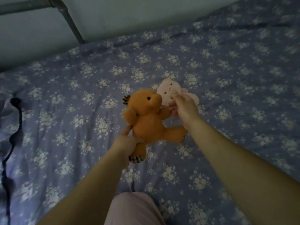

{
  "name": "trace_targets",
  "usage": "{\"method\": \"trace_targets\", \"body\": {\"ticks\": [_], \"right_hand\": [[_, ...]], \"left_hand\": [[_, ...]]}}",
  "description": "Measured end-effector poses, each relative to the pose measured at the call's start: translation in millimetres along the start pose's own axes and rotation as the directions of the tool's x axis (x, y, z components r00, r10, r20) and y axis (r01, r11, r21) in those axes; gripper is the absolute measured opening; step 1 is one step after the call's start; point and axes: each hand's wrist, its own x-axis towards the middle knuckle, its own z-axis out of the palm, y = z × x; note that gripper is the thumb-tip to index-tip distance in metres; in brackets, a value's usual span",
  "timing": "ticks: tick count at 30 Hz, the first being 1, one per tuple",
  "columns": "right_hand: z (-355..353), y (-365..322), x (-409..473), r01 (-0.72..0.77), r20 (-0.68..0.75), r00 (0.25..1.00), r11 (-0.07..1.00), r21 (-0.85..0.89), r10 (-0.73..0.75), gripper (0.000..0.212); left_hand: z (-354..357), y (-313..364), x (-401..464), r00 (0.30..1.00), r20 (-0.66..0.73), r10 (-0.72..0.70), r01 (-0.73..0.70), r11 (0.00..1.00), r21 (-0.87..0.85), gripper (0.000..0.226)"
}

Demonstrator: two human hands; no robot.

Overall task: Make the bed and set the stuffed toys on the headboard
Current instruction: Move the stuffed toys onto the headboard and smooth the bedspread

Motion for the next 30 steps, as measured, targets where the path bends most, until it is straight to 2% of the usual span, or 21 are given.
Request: {"method": "trace_targets", "body": {"ticks": [2,3,5,7,8,10,14,15,18,21,23,25,26,28,30], "right_hand": [[-6,7,28,0.057,-0.106,0.990,0.952,-0.300,-0.092,0.024],[-10,10,41,0.059,-0.114,0.986,0.896,-0.441,-0.122,0.027],[-18,19,67,0.050,-0.067,0.988,0.709,-0.703,-0.136,0.035],[-20,25,87,0.035,-0.016,0.995,0.499,-0.866,-0.098,0.040],[-21,27,93,0.020,-0.010,0.998,0.434,-0.901,-0.068,0.043],[-21,32,106,-0.012,-0.014,1.000,0.382,-0.924,-0.002,0.057],[-9,34,123,-0.051,-0.016,0.997,0.451,-0.891,0.081,0.085],[-5,35,124,-0.088,-0.043,0.993,0.439,-0.894,0.110,0.090],[7,33,128,-0.165,-0.123,0.980,0.301,-0.939,0.154,0.091],[14,27,120,-0.168,-0.135,0.963,0.131,-0.977,0.231,0.097],[15,27,109,-0.135,-0.123,0.982,0.077,-0.988,0.141,0.088],[16,31,97,-0.060,-0.058,0.998,0.040,-0.997,0.034,0.079],[16,32,92,-0.023,-0.022,1.000,0.063,-0.998,0.012,0.072],[19,29,80,0.027,0.030,1.000,0.218,-0.976,0.009,0.052],[23,21,63,0.056,0.045,0.998,0.354,-0.933,-0.039,0.045]], "left_hand": [[-6,1,10,1.000,-0.012,-0.008,0.007,1.000,-0.029,0.070],[-9,0,15,1.000,-0.019,-0.010,0.009,0.999,-0.043,0.070],[-15,1,25,0.999,-0.029,-0.017,0.015,0.997,-0.069,0.070],[-21,1,35,0.999,-0.029,-0.020,0.018,0.996,-0.092,0.072],[-23,1,38,0.999,-0.031,-0.025,0.022,0.994,-0.103,0.072],[-27,0,44,0.999,-0.033,-0.039,0.035,0.992,-0.121,0.073],[-37,-3,52,0.998,-0.023,-0.061,0.057,0.990,-0.128,0.073],[-39,-3,53,0.998,-0.027,-0.063,0.059,0.990,-0.129,0.072],[-44,-1,55,0.997,-0.038,-0.066,0.061,0.988,-0.139,0.073],[-45,0,54,0.997,-0.050,-0.059,0.051,0.987,-0.154,0.072],[-46,-1,52,0.997,-0.055,-0.060,0.050,0.986,-0.158,0.071],[-48,-2,47,0.997,-0.062,-0.045,0.034,0.986,-0.162,0.071],[-50,-2,45,0.997,-0.069,-0.039,0.027,0.986,-0.162,0.070],[-56,-2,38,0.996,-0.086,-0.031,0.017,0.986,-0.165,0.069],[-66,-3,26,0.995,-0.101,-0.015,-0.003,0.983,-0.182,0.070]]}}
